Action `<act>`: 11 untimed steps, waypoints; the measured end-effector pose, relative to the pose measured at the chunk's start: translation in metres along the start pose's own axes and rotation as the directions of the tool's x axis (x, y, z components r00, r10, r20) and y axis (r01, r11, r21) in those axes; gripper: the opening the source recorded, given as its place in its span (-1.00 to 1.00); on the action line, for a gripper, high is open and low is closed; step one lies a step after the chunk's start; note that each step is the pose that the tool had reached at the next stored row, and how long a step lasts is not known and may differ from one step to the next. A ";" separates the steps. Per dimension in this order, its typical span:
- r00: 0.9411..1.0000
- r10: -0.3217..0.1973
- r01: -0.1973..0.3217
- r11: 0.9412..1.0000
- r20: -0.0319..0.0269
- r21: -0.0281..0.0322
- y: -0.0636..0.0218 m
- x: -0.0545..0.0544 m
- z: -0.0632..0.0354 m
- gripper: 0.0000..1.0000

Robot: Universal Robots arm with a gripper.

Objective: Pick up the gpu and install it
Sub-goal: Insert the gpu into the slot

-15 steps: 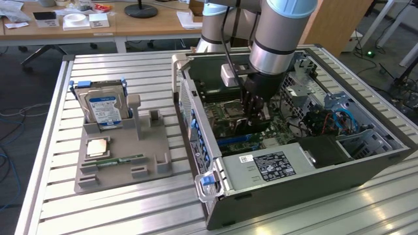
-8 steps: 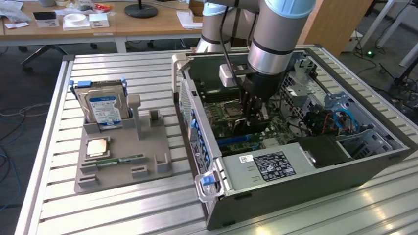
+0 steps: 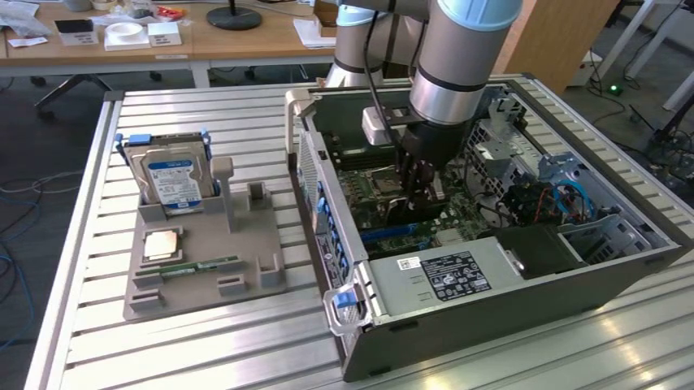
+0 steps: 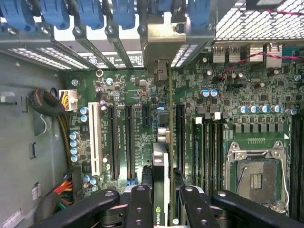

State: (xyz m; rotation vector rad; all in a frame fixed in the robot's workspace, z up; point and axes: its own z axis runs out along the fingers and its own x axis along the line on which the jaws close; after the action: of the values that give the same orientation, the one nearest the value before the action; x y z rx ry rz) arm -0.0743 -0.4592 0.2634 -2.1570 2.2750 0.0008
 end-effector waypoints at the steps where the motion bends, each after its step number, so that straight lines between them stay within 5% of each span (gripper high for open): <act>1: 1.000 0.000 0.000 1.000 0.000 0.000 0.0008 0.000 0.0000 -0.47; 11: 1.000 0.000 0.000 1.000 0.000 0.000 0.0053 0.000 0.0014 -0.47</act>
State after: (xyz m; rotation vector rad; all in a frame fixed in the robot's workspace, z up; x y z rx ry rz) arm -0.0796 -0.4592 0.2620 -2.1571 2.2750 0.0008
